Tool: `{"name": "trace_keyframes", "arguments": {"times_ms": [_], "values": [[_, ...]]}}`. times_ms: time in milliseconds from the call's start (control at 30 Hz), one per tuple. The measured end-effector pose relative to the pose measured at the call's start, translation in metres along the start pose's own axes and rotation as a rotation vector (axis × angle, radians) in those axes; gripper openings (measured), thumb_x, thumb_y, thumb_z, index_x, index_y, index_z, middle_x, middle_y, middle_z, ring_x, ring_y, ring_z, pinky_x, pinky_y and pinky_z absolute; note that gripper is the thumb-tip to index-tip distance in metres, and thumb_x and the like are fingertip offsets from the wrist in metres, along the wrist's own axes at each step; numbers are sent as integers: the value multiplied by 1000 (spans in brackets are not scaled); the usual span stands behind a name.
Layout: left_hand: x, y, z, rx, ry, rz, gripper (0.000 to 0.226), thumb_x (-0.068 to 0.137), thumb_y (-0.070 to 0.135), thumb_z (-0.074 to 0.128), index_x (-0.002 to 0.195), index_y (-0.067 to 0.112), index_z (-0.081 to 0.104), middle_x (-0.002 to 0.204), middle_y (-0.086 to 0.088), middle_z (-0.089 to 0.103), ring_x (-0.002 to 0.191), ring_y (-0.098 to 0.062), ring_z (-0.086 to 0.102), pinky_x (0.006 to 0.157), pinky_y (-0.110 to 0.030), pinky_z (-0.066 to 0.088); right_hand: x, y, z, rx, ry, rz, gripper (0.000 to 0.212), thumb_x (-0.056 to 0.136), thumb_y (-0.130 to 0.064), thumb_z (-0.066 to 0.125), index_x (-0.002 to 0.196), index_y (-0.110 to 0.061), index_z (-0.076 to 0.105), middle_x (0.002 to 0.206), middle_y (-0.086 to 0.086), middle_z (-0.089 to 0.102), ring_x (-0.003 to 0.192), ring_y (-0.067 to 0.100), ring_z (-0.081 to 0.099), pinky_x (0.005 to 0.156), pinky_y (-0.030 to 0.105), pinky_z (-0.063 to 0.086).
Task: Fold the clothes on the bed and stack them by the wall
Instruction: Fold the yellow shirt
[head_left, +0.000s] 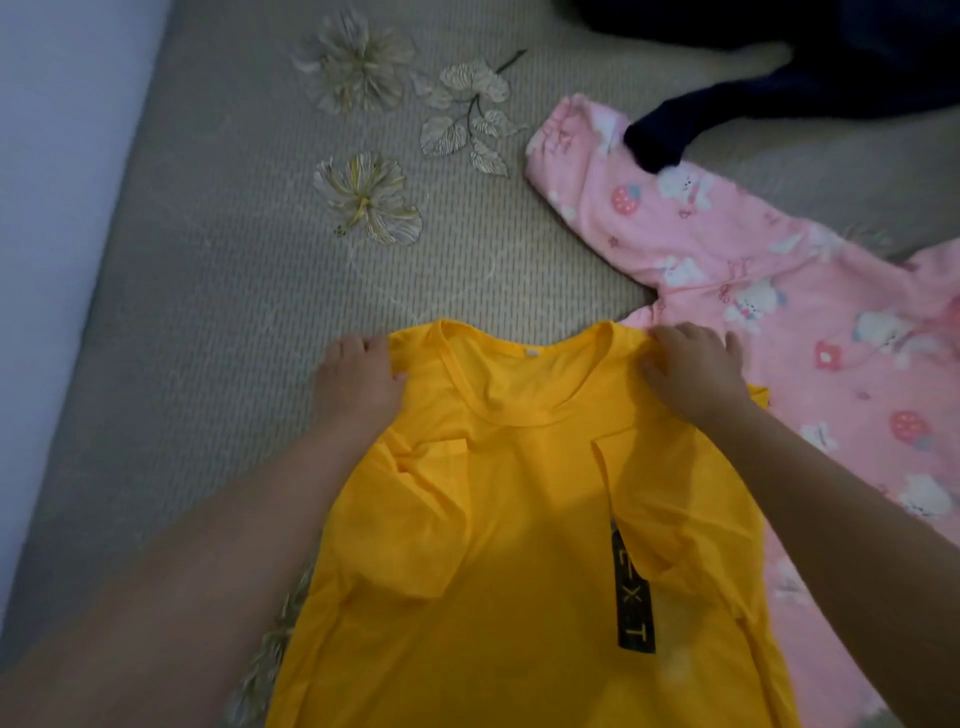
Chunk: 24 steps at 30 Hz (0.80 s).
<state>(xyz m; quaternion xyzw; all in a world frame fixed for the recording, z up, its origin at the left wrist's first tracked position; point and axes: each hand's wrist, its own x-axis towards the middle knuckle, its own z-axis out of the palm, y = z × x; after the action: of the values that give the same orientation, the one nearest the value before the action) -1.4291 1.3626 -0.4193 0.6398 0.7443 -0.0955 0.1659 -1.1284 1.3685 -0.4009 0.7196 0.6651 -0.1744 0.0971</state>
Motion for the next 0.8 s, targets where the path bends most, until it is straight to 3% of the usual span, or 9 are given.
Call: {"name": "trace_keyframes", "arguments": {"times_ms": [133, 233, 333, 433, 467, 567, 633, 700, 800], "values": [[23, -16, -2, -234, 120, 95, 26, 97, 18, 38, 96, 0, 57, 97, -18, 59, 93, -34, 54, 73, -39, 39, 17, 11, -13, 128, 87, -32, 24, 91, -13, 51, 103, 2, 65, 104, 26, 63, 97, 39, 55, 79, 39, 40], [42, -26, -15, -396, 234, 55, 26, 98, 16, 36, 87, 2, 54, 82, -11, 50, 79, -26, 49, 63, -31, 27, 27, 15, -18, 125, 224, 27, 43, 84, -26, 43, 99, 8, 65, 100, 34, 60, 95, 45, 55, 78, 44, 41], [61, -25, -19, -338, 207, 75, 28, 98, 19, 36, 97, 0, 57, 92, -16, 58, 81, -24, 48, 65, -31, 30, 41, 5, -14, 70, 177, 167, 39, 88, -22, 43, 111, 5, 60, 111, 34, 56, 105, 47, 49, 88, 48, 38], [62, -26, -16, -392, 224, 103, 31, 96, 20, 41, 117, 0, 54, 114, -19, 58, 105, -31, 52, 85, -37, 38, 40, -18, -7, 7, 261, 236, 33, 87, -5, 46, 116, 7, 52, 122, 31, 48, 117, 43, 41, 106, 50, 22], [55, -30, -15, -392, 273, 145, 32, 95, 19, 43, 118, 0, 54, 117, -20, 57, 109, -33, 50, 89, -37, 36, 34, -29, -7, 21, 331, 194, 35, 83, -2, 47, 116, 7, 51, 123, 30, 48, 118, 42, 41, 107, 50, 20], [25, -48, -13, -297, 256, 379, 34, 85, 21, 48, 101, -3, 66, 107, -26, 58, 101, -40, 53, 87, -40, 38, -1, -80, 3, 199, 479, -230, 28, 74, -2, 54, 99, 9, 62, 102, 29, 61, 96, 46, 57, 86, 50, 43], [17, -61, -10, -208, 145, 437, 43, 82, 27, 46, 100, -4, 67, 108, -28, 56, 100, -42, 52, 88, -43, 38, -22, -120, 18, 239, 298, -382, 30, 80, -19, 61, 102, 2, 65, 100, 21, 65, 97, 40, 59, 82, 45, 44], [21, -68, -11, -183, 73, 384, 48, 83, 27, 39, 112, -5, 62, 115, -27, 52, 106, -41, 48, 92, -41, 35, -32, -154, 35, 148, -14, -344, 37, 89, -36, 53, 115, -11, 60, 115, 10, 58, 113, 30, 47, 90, 41, 32], [37, -72, -13, -164, 64, 333, 41, 90, 20, 35, 109, -5, 61, 110, -24, 52, 106, -37, 46, 88, -38, 33, -29, -168, 52, 46, -154, -298, 29, 94, -33, 43, 109, -14, 60, 117, 5, 54, 117, 25, 40, 94, 39, 25]]}}
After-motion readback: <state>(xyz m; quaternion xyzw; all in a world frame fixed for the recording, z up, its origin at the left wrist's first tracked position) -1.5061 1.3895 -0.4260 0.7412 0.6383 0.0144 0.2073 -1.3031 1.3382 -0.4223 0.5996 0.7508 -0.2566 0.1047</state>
